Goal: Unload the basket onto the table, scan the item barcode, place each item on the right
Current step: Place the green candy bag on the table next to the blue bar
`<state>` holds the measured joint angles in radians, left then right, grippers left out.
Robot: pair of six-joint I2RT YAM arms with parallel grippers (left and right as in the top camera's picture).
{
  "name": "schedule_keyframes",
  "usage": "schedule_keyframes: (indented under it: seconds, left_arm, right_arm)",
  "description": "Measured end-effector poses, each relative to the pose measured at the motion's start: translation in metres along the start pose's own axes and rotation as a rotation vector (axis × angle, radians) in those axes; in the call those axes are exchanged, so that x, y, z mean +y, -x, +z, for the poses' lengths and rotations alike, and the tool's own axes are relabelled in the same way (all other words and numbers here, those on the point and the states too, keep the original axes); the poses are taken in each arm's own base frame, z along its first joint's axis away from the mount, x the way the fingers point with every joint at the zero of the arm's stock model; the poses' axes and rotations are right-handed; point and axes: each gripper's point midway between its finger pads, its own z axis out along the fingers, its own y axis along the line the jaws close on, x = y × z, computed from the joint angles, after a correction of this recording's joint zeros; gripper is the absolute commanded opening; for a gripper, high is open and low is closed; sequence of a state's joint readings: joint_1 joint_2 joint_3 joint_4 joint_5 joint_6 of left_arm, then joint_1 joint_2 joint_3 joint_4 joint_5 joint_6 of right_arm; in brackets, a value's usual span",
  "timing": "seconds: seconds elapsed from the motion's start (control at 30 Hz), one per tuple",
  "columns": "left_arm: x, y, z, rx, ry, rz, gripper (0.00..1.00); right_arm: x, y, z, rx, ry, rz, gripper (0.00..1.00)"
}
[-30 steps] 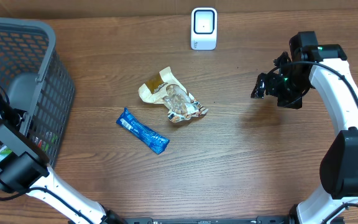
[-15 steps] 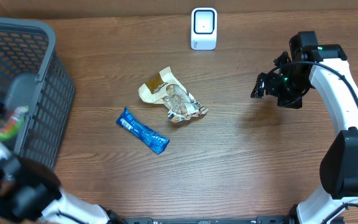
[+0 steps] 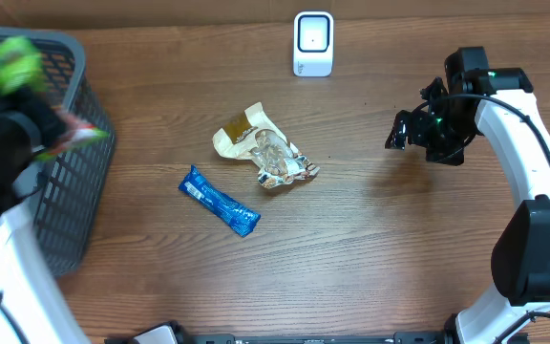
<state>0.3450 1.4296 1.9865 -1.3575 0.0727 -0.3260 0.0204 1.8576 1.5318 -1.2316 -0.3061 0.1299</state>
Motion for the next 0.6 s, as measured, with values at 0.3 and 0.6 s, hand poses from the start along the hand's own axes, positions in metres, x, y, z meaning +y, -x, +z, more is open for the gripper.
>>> schedule_keyframes:
  seconds: [0.3, 0.6]
  left_arm:
    - [-0.081, -0.143, 0.149, 0.542, -0.014, 0.26, 0.05]
    - [-0.098, -0.266, 0.223, 0.882, 0.099, 0.434, 0.88]
  right_arm:
    - [0.0, 0.0, 0.0, -0.001, 0.001, 0.0, 0.91]
    - [0.0, 0.0, 0.0, -0.001, 0.0, 0.0, 0.92]
